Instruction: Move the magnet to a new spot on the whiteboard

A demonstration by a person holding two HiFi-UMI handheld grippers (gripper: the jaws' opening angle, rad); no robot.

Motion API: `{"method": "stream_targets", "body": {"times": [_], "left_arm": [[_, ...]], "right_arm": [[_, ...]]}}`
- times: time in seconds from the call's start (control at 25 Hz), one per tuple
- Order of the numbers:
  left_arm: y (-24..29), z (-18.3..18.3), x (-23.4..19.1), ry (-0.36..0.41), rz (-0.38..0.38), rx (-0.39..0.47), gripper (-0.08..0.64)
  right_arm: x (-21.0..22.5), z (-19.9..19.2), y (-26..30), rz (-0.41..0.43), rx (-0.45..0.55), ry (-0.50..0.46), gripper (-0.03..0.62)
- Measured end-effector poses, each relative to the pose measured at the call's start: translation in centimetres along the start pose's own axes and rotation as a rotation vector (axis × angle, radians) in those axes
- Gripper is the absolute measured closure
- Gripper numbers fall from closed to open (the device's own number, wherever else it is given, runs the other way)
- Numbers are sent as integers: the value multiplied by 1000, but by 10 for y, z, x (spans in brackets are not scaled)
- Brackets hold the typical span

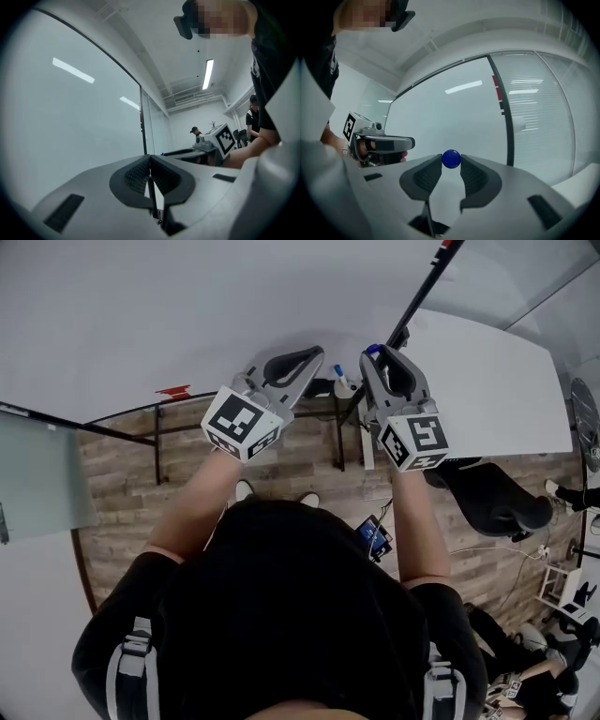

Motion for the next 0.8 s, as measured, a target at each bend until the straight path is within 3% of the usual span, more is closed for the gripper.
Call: {"method": "stream_targets", "body": {"times": [0.2,0.8], "left_arm": [[38,-1,-4,13,-9,4,555],[107,-40,-22,-3,59,1,555]], "right_arm": [[35,-16,6,-100,-40,-32,471],[89,-65,45,-228,-113,17,471]]}}
Point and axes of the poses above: the fingertips, and each gripper's own axes: y forward along the fingers, x to its right, z out of its top, the point moved 8 cm from there along -y, backward along the fingers, and after that the axes turned 15 degrees about -y, right-handed, at the moved point
